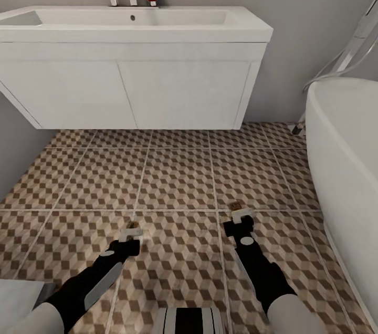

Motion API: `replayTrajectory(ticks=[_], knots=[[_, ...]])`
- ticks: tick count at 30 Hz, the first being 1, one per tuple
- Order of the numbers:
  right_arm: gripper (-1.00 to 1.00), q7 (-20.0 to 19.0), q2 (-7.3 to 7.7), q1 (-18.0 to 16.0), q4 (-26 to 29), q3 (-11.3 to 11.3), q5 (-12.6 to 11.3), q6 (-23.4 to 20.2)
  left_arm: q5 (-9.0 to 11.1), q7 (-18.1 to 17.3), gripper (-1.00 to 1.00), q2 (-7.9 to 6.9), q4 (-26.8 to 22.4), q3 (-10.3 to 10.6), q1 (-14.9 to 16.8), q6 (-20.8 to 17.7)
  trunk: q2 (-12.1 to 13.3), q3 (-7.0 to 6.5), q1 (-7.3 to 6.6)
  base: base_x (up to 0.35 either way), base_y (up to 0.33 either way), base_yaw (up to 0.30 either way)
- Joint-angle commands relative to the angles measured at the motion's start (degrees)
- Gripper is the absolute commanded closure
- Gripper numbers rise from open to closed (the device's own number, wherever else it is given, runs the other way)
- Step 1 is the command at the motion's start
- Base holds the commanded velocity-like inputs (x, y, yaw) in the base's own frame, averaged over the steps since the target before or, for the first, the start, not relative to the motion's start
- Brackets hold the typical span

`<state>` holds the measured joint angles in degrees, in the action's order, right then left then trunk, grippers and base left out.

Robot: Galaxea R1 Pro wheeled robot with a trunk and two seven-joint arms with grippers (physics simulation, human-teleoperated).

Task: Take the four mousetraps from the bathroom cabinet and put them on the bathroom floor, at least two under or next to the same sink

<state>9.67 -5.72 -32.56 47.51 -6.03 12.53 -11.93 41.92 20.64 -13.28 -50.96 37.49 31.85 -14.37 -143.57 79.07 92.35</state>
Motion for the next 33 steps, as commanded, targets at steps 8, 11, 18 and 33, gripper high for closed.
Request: replayTrajectory(ticks=[8, 11, 18, 33], knots=[[1.00, 0.1, -2.70, -6.4, 0.6, -0.2, 1.4, -6.1, -14.7, 1.6, 1.00, 4.92, -10.6, -15.9, 8.3, -23.0, 0.0, 0.05, 0.00, 0.000, 0.000, 0.000], [1.00, 0.1, -3.05, -9.1, -2.4, -0.2, 1.4, -8.0, -22.6, 1.6, 1.00, 7.26, -5.9, -17.4, 12.9, -25.0, 0.0, 0.05, 0.00, 0.000, 0.000, 0.000], [1.00, -0.5, -3.26, -11.4, -8.6, -0.2, 1.3, -4.5, -26.6, -0.5, 1.00, 8.62, -1.1, -19.7, 16.2, -22.2, 0.0, 0.05, 0.00, 0.000, 0.000, 0.000], [1.00, -6.8, -2.96, -11.6, -16.4, 0.0, 1.4, 5.5, -27.2, -9.5, 1.00, 8.37, 4.1, -19.7, 16.2, -6.5, 0.0, 0.05, 0.00, 0.000, 0.000, 0.000]])
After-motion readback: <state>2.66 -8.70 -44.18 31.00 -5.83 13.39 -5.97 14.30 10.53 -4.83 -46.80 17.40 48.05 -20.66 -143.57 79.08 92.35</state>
